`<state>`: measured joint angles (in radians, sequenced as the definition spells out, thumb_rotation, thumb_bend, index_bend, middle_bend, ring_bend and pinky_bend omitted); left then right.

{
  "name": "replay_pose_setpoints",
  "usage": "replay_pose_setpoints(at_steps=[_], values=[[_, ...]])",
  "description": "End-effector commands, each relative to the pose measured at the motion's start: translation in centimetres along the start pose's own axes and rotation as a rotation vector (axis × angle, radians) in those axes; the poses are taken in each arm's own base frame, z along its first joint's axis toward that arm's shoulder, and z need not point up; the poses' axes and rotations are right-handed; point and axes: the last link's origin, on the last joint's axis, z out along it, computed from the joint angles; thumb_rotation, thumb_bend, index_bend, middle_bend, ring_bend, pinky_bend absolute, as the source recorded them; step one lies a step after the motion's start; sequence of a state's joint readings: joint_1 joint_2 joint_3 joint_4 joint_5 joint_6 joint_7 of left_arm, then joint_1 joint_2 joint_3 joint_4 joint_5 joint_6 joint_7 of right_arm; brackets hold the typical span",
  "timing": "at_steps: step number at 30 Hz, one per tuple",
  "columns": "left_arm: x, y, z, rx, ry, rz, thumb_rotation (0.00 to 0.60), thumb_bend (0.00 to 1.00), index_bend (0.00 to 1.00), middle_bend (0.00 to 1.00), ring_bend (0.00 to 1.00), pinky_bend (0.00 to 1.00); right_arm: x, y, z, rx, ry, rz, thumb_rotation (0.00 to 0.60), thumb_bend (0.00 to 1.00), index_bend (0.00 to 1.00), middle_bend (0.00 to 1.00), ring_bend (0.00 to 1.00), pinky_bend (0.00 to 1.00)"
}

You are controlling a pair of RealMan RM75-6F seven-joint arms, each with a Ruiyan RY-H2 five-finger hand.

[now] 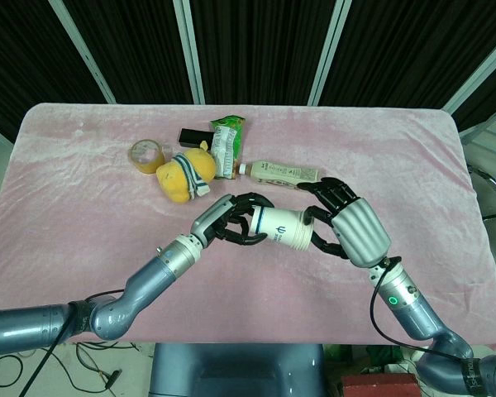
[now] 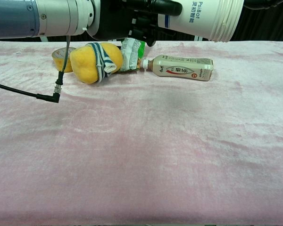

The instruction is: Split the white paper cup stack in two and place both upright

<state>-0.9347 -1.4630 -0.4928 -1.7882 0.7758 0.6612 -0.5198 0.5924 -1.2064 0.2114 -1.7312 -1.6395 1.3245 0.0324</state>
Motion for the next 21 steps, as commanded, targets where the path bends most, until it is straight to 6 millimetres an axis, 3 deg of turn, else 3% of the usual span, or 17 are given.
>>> replay_pose_setpoints(at_steps=[1,21], values=[[0.00,-0.02,-0.06,0.000,0.000,-0.001,0.600,0.36,0.52,0.51,0.37,0.64,-0.05,-0.02,0.00,0.001,-0.001,0.000,0.600,0.31,0.63,0.19,0.22,0.19],[-0.18,-0.02,-0.24,-0.001,-0.011,-0.003,0.600,0.36,0.52,0.51,0.37,0.64,-0.04,-0.09,0.02,-0.001,0.009,0.015,0.600,0.31,0.64,0.19,0.22,0.19]])
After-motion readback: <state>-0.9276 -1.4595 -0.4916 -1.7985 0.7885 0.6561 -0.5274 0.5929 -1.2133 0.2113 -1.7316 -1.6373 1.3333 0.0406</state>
